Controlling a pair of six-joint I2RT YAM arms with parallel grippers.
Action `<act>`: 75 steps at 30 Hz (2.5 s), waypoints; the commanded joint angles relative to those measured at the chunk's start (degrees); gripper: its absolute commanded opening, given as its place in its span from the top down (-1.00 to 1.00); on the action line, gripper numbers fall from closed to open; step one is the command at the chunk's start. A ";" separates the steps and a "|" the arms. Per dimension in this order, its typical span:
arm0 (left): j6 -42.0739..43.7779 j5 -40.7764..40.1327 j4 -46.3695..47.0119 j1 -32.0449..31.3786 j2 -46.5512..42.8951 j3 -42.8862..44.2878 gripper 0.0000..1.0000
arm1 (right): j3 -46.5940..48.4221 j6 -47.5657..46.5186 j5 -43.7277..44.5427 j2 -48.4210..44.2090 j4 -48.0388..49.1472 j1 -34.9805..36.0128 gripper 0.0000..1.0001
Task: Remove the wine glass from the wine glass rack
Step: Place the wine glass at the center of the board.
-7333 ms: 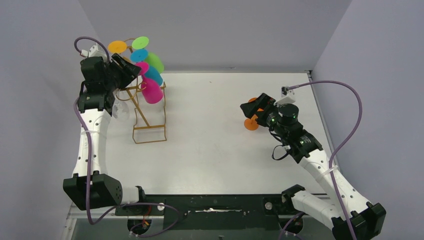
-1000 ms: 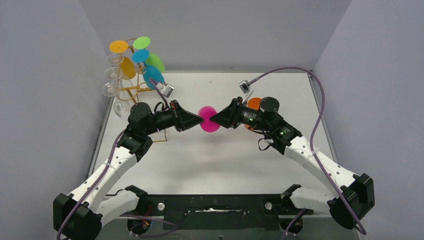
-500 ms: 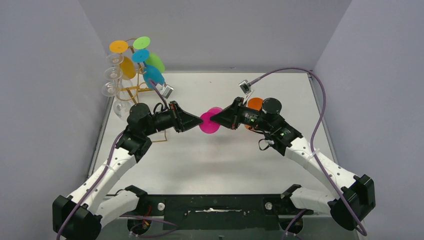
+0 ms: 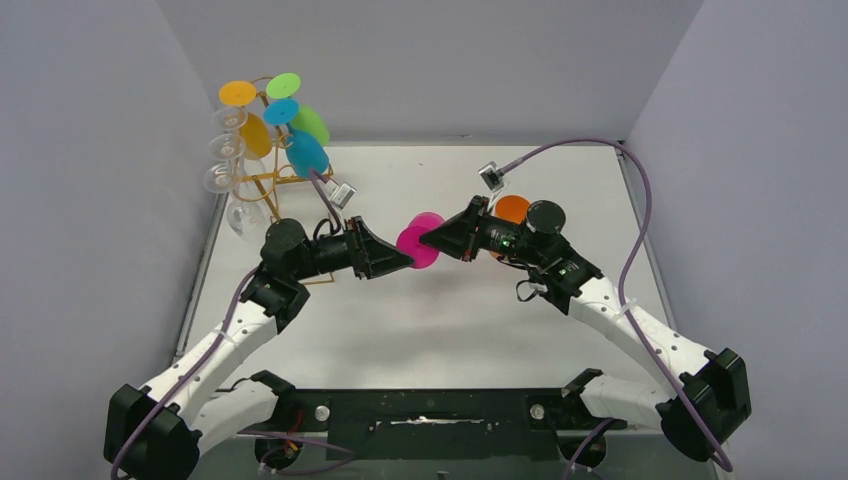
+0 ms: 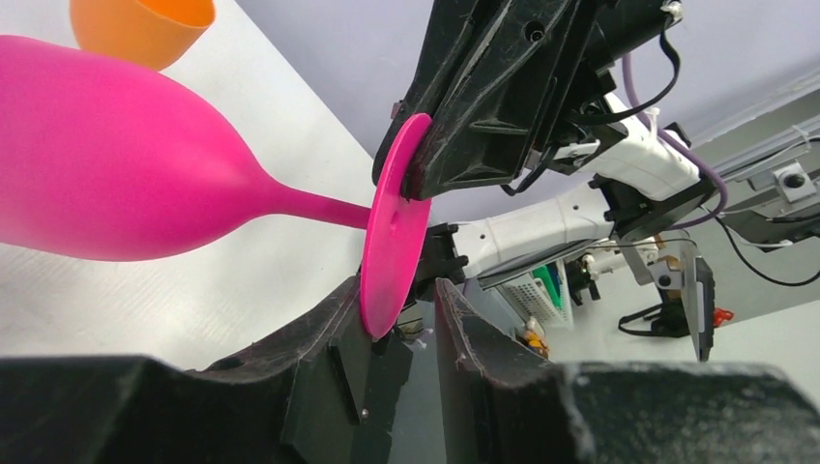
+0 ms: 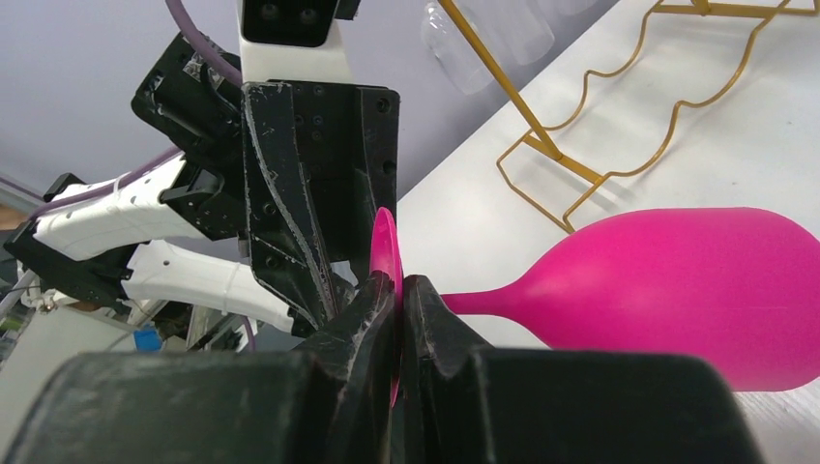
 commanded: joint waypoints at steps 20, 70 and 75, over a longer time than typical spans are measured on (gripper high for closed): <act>21.16 3.79 -4.34 -2.76 -5.84 -4.21 1.00 | 3.05 -11.33 13.74 -8.54 -7.21 -0.35 -0.49; 53.95 24.92 -10.85 -2.47 -18.61 -12.80 1.00 | 11.75 2.83 -29.34 11.76 -16.63 -6.68 -0.19; 54.77 25.89 -10.32 -2.48 -17.89 -12.05 1.00 | 10.39 5.58 -31.46 12.24 -11.61 -6.74 0.00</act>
